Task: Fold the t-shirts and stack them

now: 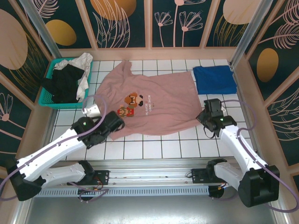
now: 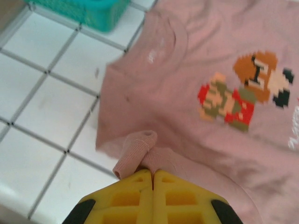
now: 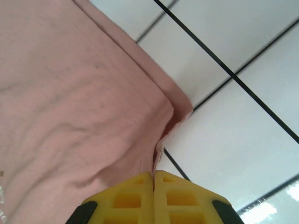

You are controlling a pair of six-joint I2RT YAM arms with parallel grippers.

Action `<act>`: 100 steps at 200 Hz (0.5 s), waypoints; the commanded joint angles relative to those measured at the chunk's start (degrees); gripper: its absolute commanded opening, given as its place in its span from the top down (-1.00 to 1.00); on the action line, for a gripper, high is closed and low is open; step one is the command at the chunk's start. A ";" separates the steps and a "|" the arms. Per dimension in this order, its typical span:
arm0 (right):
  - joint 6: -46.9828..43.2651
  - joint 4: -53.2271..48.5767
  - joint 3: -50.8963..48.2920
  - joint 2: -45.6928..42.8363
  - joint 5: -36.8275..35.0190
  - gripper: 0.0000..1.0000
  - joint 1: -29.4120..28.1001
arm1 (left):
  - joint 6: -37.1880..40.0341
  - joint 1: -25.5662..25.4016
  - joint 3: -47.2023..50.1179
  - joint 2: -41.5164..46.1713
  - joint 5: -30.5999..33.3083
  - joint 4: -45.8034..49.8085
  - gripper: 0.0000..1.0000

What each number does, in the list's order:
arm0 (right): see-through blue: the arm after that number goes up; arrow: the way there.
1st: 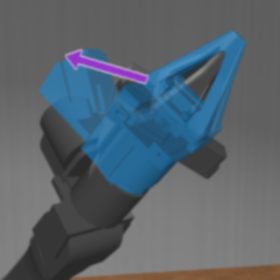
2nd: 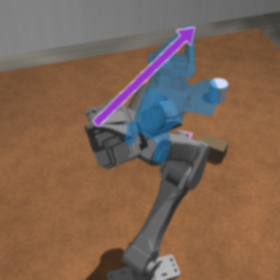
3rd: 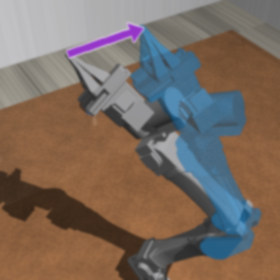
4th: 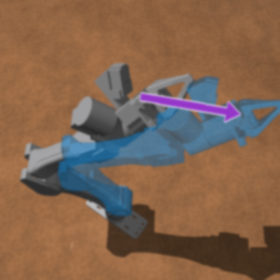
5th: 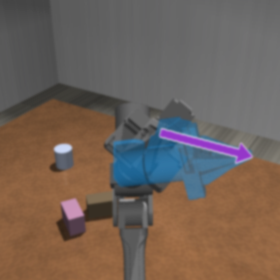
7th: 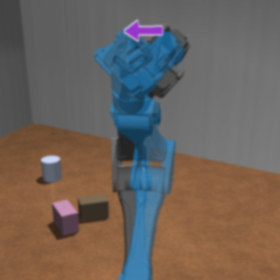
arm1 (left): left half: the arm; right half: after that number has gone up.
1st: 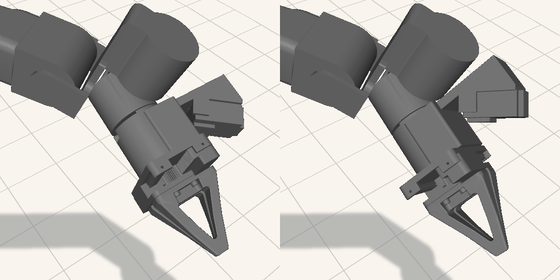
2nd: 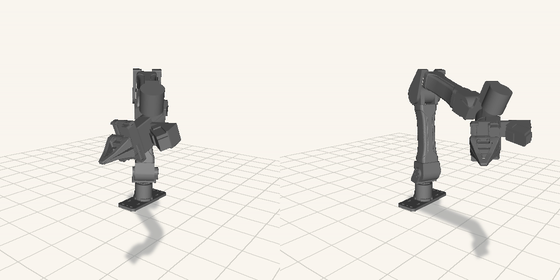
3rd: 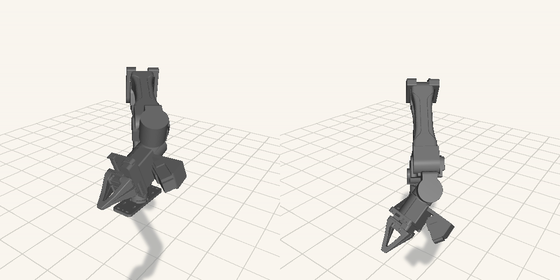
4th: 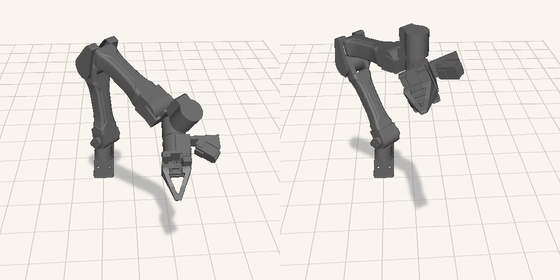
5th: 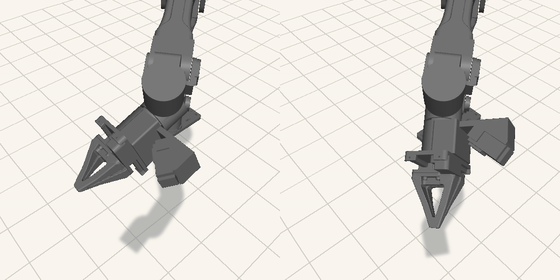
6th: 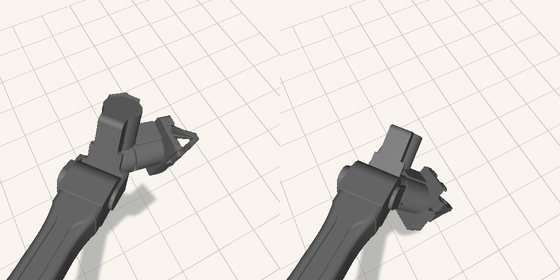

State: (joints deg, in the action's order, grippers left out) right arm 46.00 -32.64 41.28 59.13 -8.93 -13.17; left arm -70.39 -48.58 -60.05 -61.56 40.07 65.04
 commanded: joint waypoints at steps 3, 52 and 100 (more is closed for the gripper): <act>-4.01 3.49 4.32 4.67 1.08 1.00 0.74 | 18.68 8.00 -2.89 -4.65 3.83 -11.83 1.00; -7.64 10.86 12.99 18.32 4.75 1.00 2.77 | 33.87 19.93 -11.09 -20.63 -3.02 -27.62 1.00; -11.13 10.96 22.07 31.19 7.26 1.00 4.61 | 38.34 24.15 -20.28 -32.96 -4.28 -28.18 1.00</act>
State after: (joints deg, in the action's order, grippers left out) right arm 37.80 -22.63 58.96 86.06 -3.20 -9.69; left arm -37.21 -26.35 -76.75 -91.74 36.69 39.11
